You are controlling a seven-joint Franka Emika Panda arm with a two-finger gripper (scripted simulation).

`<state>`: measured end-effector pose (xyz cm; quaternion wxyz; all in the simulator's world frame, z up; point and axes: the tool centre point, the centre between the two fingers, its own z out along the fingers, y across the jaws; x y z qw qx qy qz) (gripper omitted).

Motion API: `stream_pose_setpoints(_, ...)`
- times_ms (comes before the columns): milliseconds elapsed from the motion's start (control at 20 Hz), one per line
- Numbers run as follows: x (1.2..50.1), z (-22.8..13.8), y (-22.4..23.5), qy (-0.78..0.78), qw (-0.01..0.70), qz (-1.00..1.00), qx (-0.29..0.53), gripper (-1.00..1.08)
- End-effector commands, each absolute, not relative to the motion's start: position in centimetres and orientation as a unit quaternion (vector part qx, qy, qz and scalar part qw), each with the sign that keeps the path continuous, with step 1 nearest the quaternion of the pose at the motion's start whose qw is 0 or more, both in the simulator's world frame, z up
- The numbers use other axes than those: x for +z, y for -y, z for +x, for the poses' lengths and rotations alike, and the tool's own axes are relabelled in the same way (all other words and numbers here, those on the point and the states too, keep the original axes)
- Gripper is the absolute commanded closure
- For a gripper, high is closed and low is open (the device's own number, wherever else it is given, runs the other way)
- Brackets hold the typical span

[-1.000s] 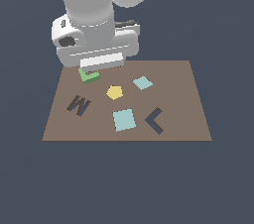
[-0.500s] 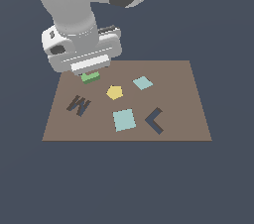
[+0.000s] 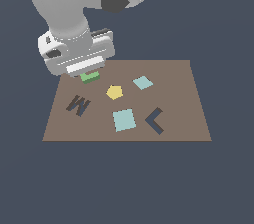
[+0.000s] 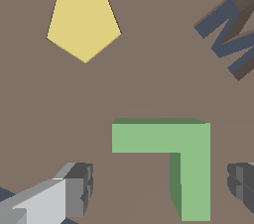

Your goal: Insert a designated object into the corresponding slot on a board.

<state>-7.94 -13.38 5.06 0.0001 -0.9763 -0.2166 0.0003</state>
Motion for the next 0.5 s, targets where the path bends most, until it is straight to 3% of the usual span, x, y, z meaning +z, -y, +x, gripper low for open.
stream_pose_setpoints(0,5.0,-7.9,13.5,0.219,0.000,-0.976,0.000,-0.92)
stream_pose_setpoints(450,3.3,-7.9,13.5,0.219,0.000,-0.976,0.000,-0.92)
